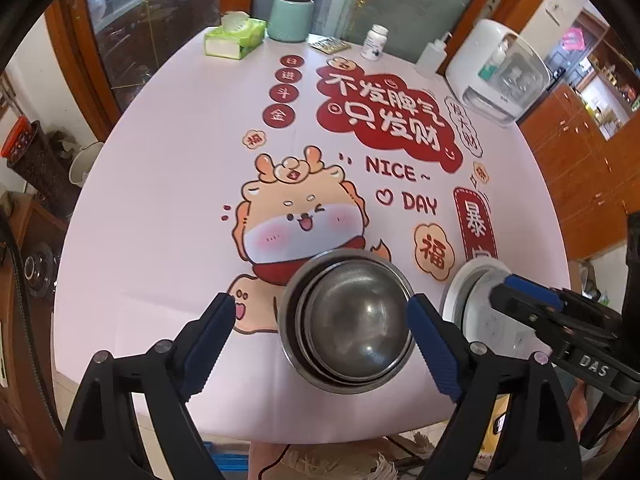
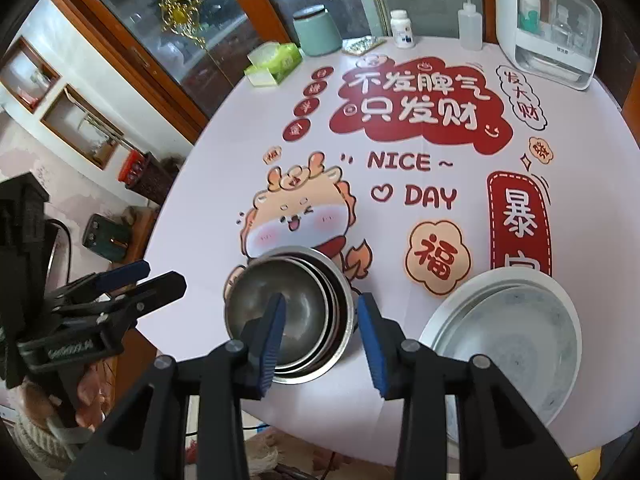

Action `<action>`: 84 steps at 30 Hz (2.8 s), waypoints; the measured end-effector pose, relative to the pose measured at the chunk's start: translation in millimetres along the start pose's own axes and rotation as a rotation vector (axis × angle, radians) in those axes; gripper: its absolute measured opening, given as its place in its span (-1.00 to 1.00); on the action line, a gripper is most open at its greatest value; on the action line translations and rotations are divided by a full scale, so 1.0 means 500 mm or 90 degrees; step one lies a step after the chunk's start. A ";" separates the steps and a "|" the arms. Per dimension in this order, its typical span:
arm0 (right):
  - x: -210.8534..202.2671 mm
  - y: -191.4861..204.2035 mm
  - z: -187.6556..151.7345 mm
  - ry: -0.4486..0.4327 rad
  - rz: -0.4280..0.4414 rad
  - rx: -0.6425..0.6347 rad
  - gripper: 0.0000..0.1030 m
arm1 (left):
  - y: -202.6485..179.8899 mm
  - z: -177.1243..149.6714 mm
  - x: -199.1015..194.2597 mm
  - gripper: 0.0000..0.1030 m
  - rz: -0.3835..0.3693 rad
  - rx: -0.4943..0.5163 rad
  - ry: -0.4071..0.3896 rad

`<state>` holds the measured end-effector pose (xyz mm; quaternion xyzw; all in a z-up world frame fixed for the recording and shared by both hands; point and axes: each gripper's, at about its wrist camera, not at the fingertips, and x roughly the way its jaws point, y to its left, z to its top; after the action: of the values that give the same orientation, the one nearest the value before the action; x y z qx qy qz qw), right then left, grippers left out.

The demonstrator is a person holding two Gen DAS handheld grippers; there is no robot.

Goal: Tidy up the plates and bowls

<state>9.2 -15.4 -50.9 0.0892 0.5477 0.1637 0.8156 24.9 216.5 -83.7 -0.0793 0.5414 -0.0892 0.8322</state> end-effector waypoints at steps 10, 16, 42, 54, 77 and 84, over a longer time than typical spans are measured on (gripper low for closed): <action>0.061 -0.010 -0.019 0.031 0.017 0.002 -0.07 | 0.025 -0.027 0.078 0.71 -0.004 0.018 0.048; 0.120 -0.023 -0.036 0.063 0.019 0.009 -0.07 | 0.033 -0.053 0.139 0.71 -0.027 0.026 0.080; 0.216 -0.039 -0.052 0.133 0.006 0.027 -0.07 | 0.061 -0.061 0.265 0.39 -0.060 -0.011 0.171; 0.227 -0.044 -0.050 0.146 0.009 0.038 -0.07 | 0.068 -0.069 0.279 0.08 -0.076 -0.023 0.202; 0.241 -0.046 -0.057 0.175 0.013 0.054 -0.38 | 0.063 -0.069 0.283 -0.21 -0.098 -0.028 0.228; 0.242 -0.044 -0.059 0.179 0.011 0.051 -0.38 | 0.061 -0.072 0.279 -0.22 -0.088 -0.026 0.227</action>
<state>27.4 7.4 -173.8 0.1029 0.6620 0.1598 0.7250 49.4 212.2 -228.7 -0.1159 0.6754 -0.1479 0.7131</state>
